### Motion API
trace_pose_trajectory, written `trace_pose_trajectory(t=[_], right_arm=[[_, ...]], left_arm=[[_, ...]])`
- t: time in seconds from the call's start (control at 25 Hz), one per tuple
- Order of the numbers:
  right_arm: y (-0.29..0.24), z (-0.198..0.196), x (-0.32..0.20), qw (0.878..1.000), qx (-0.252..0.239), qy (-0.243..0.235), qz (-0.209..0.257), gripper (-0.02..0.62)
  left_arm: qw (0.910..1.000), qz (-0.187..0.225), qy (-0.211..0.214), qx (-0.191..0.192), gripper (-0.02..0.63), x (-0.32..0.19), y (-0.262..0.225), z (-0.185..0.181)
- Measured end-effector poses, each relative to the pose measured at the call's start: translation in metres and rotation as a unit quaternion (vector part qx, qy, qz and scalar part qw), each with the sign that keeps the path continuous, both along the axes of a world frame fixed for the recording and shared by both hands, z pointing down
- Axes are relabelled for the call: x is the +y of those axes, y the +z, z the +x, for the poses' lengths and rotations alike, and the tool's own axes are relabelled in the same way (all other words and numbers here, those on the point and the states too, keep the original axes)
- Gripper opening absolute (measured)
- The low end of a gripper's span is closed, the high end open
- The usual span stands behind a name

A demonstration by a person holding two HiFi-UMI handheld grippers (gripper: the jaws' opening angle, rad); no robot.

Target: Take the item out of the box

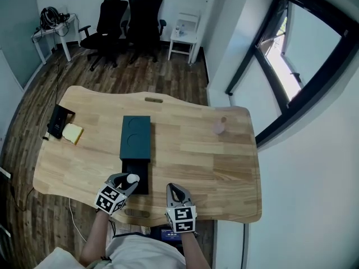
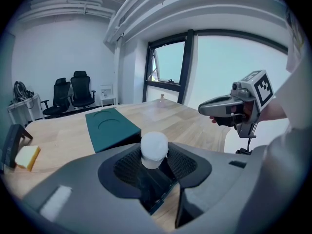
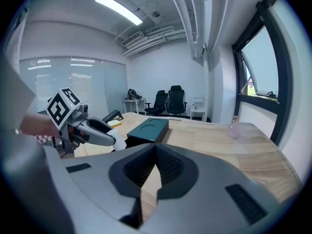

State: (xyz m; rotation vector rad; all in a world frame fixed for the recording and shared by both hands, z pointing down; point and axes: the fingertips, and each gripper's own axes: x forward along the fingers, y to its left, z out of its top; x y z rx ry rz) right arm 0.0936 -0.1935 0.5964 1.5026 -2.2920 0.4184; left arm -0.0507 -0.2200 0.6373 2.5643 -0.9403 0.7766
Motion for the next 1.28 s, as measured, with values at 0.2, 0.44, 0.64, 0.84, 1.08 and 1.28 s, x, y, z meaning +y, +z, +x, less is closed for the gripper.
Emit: trace_pose_trajectory(t=[0.2, 0.44, 0.64, 0.84, 1.08, 1.28], right_arm=[[-0.013, -0.001, 0.003, 1.000, -0.002, 0.013, 0.023, 0.005], [-0.030, -0.002, 0.007, 0.998, -0.009, 0.033, 0.044, 0.005], [-0.041, 0.000, 0.007, 0.997, -0.014, 0.047, 0.060, 0.005], [-0.054, 0.007, 0.004, 0.995, -0.018, 0.061, 0.079, 0.005], [-0.068, 0.009, 0.002, 0.992, -0.044, 0.075, 0.093, 0.005], [-0.067, 0.009, -0.001, 0.993, -0.040, 0.070, 0.092, 0.005]], left_arm=[[0.9995, 0.015, -0.007, 0.025, 0.169, 0.002, -0.020, -0.001], [0.9984, 0.018, -0.011, 0.052, 0.167, 0.005, -0.040, 0.004], [0.9953, 0.027, -0.019, 0.090, 0.167, 0.005, -0.065, 0.009], [0.9913, 0.047, -0.044, 0.115, 0.167, -0.004, -0.087, 0.002], [0.9873, 0.070, -0.061, 0.129, 0.167, -0.009, -0.104, -0.009], [0.9885, 0.076, -0.057, 0.117, 0.167, -0.009, -0.102, -0.007]])
